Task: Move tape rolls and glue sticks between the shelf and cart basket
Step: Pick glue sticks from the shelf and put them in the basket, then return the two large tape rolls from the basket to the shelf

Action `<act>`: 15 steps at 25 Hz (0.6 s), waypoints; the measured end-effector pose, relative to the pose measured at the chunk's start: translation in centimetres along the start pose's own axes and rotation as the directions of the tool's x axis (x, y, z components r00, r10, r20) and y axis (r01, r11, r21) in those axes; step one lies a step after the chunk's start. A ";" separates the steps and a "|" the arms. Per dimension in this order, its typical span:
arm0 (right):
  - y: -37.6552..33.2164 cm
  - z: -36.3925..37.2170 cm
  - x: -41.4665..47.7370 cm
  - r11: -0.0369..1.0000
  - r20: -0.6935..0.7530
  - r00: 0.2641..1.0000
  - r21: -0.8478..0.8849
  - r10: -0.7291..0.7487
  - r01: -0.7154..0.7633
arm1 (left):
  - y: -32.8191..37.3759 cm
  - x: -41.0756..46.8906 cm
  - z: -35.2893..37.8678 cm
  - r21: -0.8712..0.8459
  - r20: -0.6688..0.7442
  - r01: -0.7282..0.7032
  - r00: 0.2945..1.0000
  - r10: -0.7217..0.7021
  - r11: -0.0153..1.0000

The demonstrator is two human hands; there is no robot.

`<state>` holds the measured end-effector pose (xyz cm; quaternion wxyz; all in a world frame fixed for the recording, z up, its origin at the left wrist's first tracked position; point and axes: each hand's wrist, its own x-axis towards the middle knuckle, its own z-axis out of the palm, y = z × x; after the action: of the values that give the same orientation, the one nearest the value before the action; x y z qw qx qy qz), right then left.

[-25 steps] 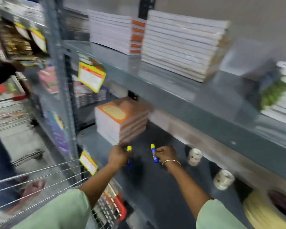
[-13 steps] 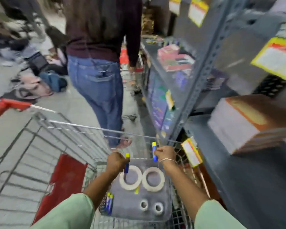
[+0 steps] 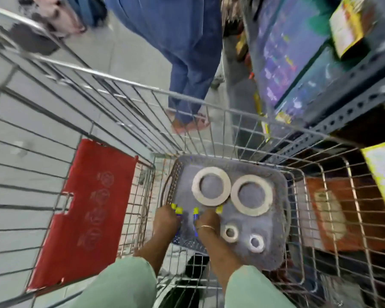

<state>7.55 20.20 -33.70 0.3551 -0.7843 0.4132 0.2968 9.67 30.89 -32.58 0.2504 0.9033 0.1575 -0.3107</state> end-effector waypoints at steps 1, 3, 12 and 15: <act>0.1 0.5 0.2 0.999 -0.001 1.000 -0.046 0.008 -0.008 | -0.1 0.1 0.8 -0.013 0.001 -0.006 1.000 0.006 1.000; 0.4 1.4 0.8 0.991 0.010 1.000 -0.133 0.016 -0.015 | -0.3 0.4 2.1 -0.045 0.000 0.007 1.000 -0.007 0.999; 0.6 0.0 1.0 0.993 -0.028 0.994 -0.057 -0.104 0.102 | -0.1 0.8 2.3 -0.020 -0.029 -0.014 0.999 0.013 1.000; 0.8 -4.0 0.7 0.977 -0.135 0.970 -0.102 -0.201 0.188 | 2.3 0.3 1.5 0.025 -0.062 -0.173 0.983 0.174 0.985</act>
<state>7.94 16.38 -32.21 0.3166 -0.8554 0.3453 0.2211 10.18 28.21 -33.04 0.2624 0.9255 0.0828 -0.2603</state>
